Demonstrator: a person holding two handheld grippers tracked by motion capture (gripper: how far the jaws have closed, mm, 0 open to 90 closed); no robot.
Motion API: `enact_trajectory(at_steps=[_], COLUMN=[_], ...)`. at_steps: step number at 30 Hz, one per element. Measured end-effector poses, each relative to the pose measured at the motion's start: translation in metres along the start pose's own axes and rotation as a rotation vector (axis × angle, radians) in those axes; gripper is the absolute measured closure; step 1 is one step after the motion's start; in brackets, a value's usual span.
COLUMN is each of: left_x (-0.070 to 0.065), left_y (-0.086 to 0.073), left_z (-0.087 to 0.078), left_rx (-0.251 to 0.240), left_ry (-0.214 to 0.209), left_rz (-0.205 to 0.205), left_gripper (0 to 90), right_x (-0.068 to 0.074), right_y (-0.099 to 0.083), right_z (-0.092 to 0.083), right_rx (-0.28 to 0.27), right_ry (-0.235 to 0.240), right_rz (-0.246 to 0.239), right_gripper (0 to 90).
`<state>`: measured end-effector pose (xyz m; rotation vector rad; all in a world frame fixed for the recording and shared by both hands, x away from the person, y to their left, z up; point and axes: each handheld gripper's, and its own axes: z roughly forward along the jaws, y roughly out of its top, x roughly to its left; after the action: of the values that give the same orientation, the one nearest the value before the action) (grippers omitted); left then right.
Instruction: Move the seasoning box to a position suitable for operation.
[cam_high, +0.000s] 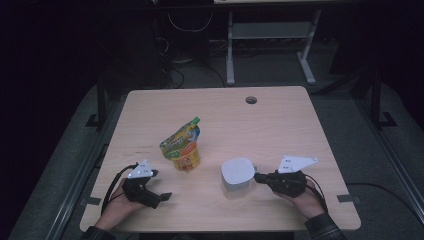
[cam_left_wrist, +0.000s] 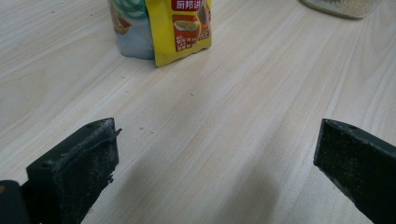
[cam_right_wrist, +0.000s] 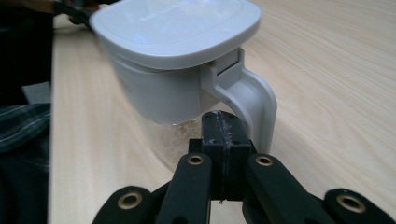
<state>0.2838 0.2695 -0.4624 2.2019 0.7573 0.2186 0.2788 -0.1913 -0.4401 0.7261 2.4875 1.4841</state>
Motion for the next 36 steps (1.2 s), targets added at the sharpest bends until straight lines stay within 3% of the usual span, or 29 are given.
enact_trajectory(at_steps=[7, 14, 19, 36], left_x=[-0.002, -0.009, -0.014, -0.039], left_y=[0.001, 0.006, 0.007, 0.018], left_z=[0.0, -0.004, -0.003, 0.009], left_rx=[-0.011, -0.017, 0.003, -0.006], left_ry=[-0.009, -0.019, -0.042, -0.1], left_rz=[-0.003, 0.02, 0.023, 0.057], left_gripper=[0.0, 0.0, 0.0, 0.0], right_x=[-0.007, -0.013, -0.013, -0.013], right_y=[0.003, 0.004, 0.001, -0.008], right_z=[0.006, 0.009, 0.002, -0.018], right_rx=[0.005, 0.005, -0.002, -0.015], right_ry=[-0.035, -0.058, -0.059, -0.12], right_rz=[0.005, 0.016, 0.04, 0.054], right_gripper=[89.9, 89.9, 89.9, 89.9])
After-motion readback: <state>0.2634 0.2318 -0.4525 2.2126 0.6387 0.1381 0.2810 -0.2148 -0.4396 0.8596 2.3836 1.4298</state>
